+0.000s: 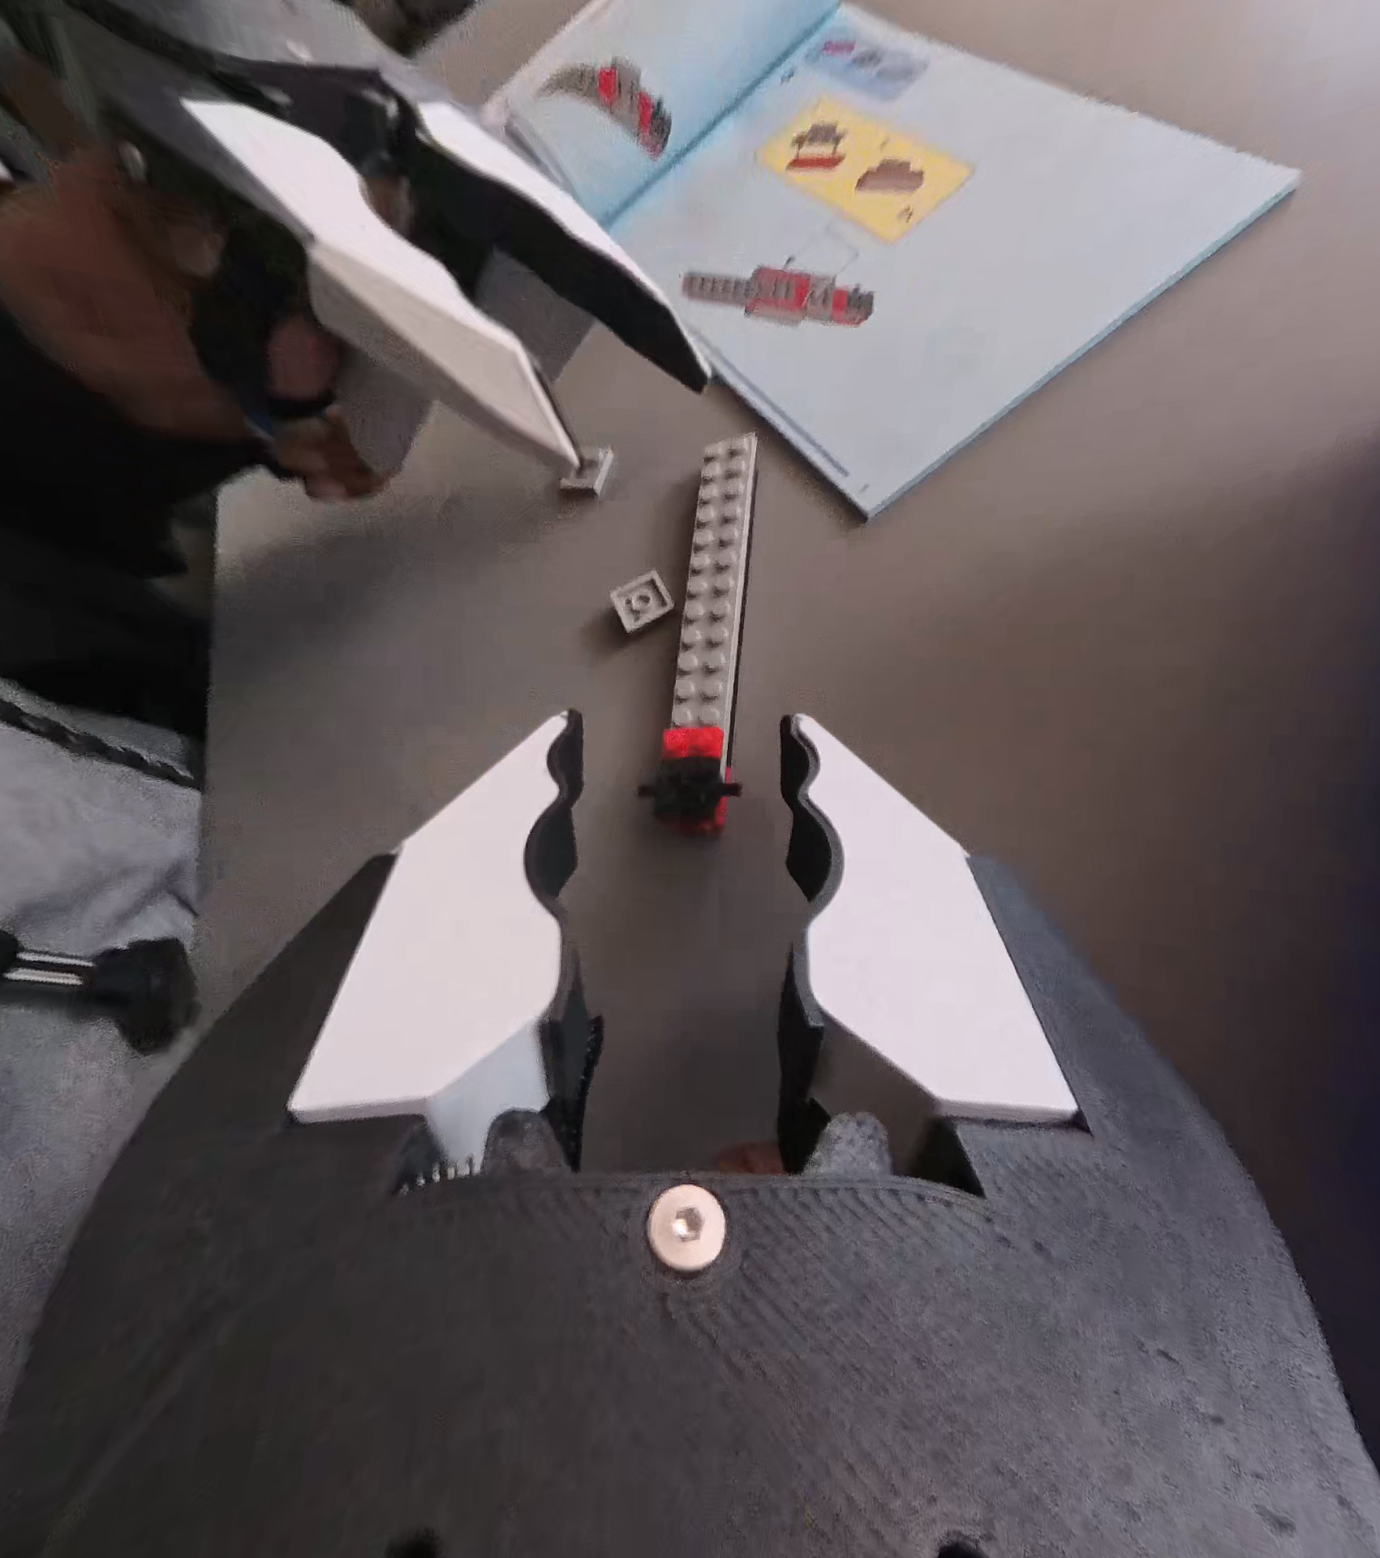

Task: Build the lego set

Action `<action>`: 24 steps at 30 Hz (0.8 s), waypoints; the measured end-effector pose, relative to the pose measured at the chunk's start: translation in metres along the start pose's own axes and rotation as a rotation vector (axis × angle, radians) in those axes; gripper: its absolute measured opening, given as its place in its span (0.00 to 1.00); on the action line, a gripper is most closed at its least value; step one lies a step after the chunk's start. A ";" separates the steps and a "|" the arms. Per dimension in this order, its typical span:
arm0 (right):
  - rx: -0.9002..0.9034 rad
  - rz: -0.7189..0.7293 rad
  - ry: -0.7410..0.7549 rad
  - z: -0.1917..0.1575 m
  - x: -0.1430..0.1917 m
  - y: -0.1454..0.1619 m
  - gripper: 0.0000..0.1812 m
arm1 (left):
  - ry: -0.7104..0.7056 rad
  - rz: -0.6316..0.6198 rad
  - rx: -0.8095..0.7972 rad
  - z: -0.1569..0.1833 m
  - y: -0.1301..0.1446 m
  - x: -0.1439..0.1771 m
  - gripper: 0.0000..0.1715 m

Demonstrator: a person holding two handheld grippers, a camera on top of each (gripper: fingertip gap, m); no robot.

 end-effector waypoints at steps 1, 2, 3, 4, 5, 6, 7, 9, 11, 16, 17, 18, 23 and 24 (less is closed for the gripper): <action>0.028 -0.029 0.010 -0.001 -0.002 0.002 0.27 | -0.041 -0.049 -0.094 0.002 0.007 -0.003 0.38; 0.056 -0.056 0.022 -0.001 -0.003 0.004 0.27 | -0.066 -0.087 -0.171 0.005 0.011 -0.006 0.36; 0.081 -0.077 0.033 -0.002 -0.004 0.005 0.27 | -0.081 -0.116 -0.242 0.009 0.014 -0.009 0.34; 0.101 -0.088 0.041 -0.003 -0.005 0.006 0.27 | -0.102 -0.143 -0.312 0.012 0.017 -0.011 0.32; 0.114 -0.095 0.045 -0.003 -0.006 0.007 0.26 | -0.118 -0.161 -0.380 0.014 0.019 -0.014 0.31; 0.122 -0.097 0.050 -0.004 -0.006 0.007 0.25 | -0.132 -0.175 -0.443 0.018 0.020 -0.016 0.28; 0.126 -0.095 0.056 -0.004 -0.006 0.008 0.24 | -0.143 -0.181 -0.499 0.021 0.021 -0.017 0.26; 0.130 -0.092 0.060 -0.004 -0.005 0.009 0.22 | -0.166 -0.183 -0.590 0.026 0.021 -0.020 0.23; 0.134 -0.093 0.063 -0.005 -0.004 0.009 0.20 | -0.192 -0.203 -0.661 0.029 0.024 -0.024 0.19; 0.157 -0.110 0.081 -0.005 -0.008 0.009 0.15 | -0.193 -0.190 -0.656 0.033 0.026 -0.025 0.11; 0.155 -0.109 0.083 -0.005 -0.008 0.009 0.13 | -0.179 -0.190 -0.623 0.034 0.026 -0.024 0.11; 0.150 -0.107 0.083 -0.004 -0.008 0.008 0.12 | -0.161 -0.188 -0.571 0.033 0.026 -0.024 0.11; 0.124 -0.089 0.089 -0.001 -0.008 0.006 0.08 | 0.105 -0.048 -0.109 0.030 0.011 -0.010 0.11; 0.121 -0.084 0.090 -0.001 -0.008 0.005 0.08 | 0.177 -0.004 0.001 0.027 0.006 -0.006 0.11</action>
Point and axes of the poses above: each gripper's, where its closed fingertips meet, x back along the fingers, y out of its underside, z = x × y across the jaws, the point moved 7 cm from there along x, back along the fingers, and after that the axes turned 9 degrees about -y, right-handed, at the moved point
